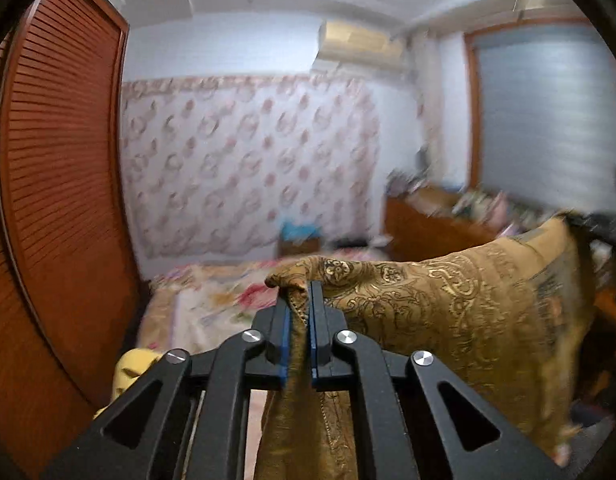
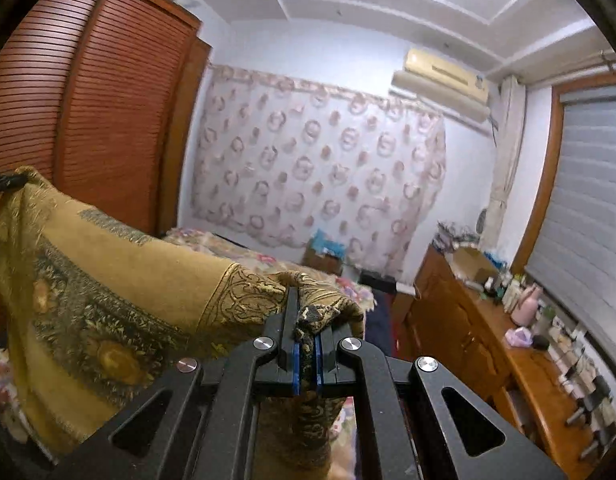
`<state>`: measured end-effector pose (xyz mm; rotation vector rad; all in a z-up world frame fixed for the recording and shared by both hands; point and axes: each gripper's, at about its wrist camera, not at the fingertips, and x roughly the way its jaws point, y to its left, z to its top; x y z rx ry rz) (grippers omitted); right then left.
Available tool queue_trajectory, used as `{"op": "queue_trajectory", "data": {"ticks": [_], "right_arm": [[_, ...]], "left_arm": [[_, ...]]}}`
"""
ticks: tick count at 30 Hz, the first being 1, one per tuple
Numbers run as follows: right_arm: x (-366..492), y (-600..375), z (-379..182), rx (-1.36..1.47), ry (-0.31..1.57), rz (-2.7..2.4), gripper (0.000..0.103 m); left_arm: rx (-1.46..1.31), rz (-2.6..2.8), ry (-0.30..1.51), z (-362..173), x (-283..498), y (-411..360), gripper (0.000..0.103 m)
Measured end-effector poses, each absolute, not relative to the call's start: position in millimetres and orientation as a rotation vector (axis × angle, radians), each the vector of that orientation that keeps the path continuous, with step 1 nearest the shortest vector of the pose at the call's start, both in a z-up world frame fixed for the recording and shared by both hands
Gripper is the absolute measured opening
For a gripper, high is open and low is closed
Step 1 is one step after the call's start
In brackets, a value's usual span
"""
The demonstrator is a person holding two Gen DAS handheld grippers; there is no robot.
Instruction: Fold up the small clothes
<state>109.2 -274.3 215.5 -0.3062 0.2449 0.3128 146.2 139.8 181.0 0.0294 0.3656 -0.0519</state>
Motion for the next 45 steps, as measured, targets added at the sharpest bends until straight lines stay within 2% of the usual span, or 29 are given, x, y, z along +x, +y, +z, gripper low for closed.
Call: {"op": "queue_trajectory", "data": {"ticks": [1, 3, 5, 8, 10, 11, 12, 18, 22, 28, 36, 41, 45], "right_arm": [[128.6, -245.5, 204.2, -0.307, 0.291, 0.322, 0.004], [174.6, -224.9, 166.3, -0.297, 0.408, 0.308, 0.017], [207.0, -212.9, 127.0, -0.298, 0.511, 0.266, 0.021], [235.6, -200.8, 67.8, -0.299, 0.642, 0.227, 0.021], [237.1, -194.0, 41.8, -0.339, 0.659, 0.210, 0.037], [236.1, -191.4, 30.3, -0.359, 0.660, 0.196, 0.050], [235.9, -190.1, 22.1, -0.360, 0.673, 0.204, 0.056], [235.1, -193.5, 21.5, -0.309, 0.716, 0.222, 0.057], [228.8, -235.6, 25.7, -0.253, 0.710, 0.240, 0.057], [176.8, -274.8, -4.4, -0.151, 0.741, 0.286, 0.057], [164.8, -307.3, -14.7, -0.098, 0.768, 0.267, 0.057], [137.9, -321.1, -16.4, -0.069, 0.740, 0.270, 0.057], [112.3, -321.5, -17.9, -0.084, 0.727, 0.281, 0.057]], "left_arm": [[0.040, -0.037, 0.398, 162.3, 164.6, 141.5, 0.015], [0.027, -0.040, 0.499, 115.2, 200.2, 148.9, 0.030], [-0.012, -0.047, 0.564, 82.0, 214.7, 158.8, 0.039], [-0.047, -0.043, 0.648, 41.5, 222.2, 170.5, 0.045], [-0.034, -0.044, 0.672, 25.4, 217.9, 170.6, 0.057], [-0.033, -0.049, 0.677, 18.4, 214.0, 172.0, 0.071], [-0.034, -0.054, 0.681, 15.6, 209.6, 169.4, 0.079], [-0.025, -0.084, 0.683, 7.4, 179.2, 149.9, 0.079], [-0.025, -0.110, 0.698, -1.6, 166.1, 143.4, 0.079], [-0.038, -0.143, 0.777, -41.0, 142.8, 128.2, 0.079], [-0.010, -0.148, 0.865, -89.9, 141.3, 106.3, 0.079], [0.029, -0.161, 0.886, -102.4, 142.0, 94.1, 0.079], [0.065, -0.155, 0.890, -108.3, 141.4, 87.8, 0.083]]}}
